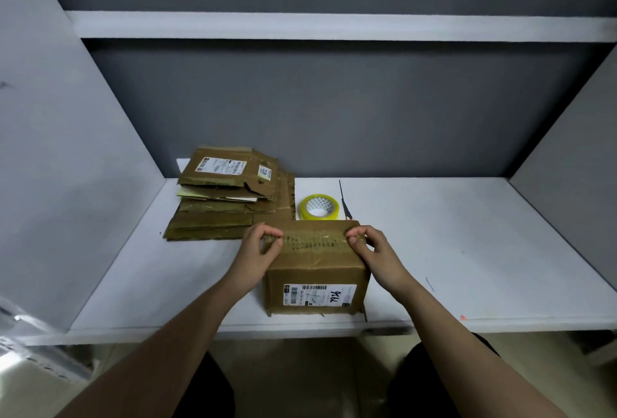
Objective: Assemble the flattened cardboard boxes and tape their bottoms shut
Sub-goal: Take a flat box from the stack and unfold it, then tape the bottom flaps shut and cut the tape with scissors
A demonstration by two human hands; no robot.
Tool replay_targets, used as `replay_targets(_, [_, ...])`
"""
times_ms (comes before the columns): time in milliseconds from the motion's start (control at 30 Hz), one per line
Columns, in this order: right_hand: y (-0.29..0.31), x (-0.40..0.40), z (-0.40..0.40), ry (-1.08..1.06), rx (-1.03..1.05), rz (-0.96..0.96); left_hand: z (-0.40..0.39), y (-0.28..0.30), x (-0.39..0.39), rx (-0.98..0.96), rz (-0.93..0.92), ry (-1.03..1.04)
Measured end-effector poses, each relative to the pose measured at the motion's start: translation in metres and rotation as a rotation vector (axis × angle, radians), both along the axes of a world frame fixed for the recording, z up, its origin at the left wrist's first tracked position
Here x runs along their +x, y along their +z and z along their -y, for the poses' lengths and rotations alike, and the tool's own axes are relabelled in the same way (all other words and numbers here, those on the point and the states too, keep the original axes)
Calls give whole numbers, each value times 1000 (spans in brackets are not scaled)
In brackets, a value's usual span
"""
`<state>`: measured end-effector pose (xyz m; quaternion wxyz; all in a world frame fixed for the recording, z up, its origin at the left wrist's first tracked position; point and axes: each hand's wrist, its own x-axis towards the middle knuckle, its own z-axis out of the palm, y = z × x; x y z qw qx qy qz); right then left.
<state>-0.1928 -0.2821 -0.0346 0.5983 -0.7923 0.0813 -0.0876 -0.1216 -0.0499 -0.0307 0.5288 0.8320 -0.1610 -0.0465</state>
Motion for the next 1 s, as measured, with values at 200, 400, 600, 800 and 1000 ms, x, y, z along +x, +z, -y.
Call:
replay_targets(200, [31, 1, -3, 22, -101, -7, 9, 24, 6, 233, -15, 2])
replay_targets(400, [58, 25, 3, 43, -245, -13, 17, 55, 24, 279, 124, -34])
replay_targets(600, [66, 81, 21, -33, -422, -78, 41, 80, 65, 471, 226, -86])
replay_targets(800, [27, 145, 43, 36, -709, -252, 79, 46, 132, 989, 281, -342])
replay_targets(1000, [-30, 191, 63, 150, -749, -367, 116, -12, 176, 1233, 304, -580])
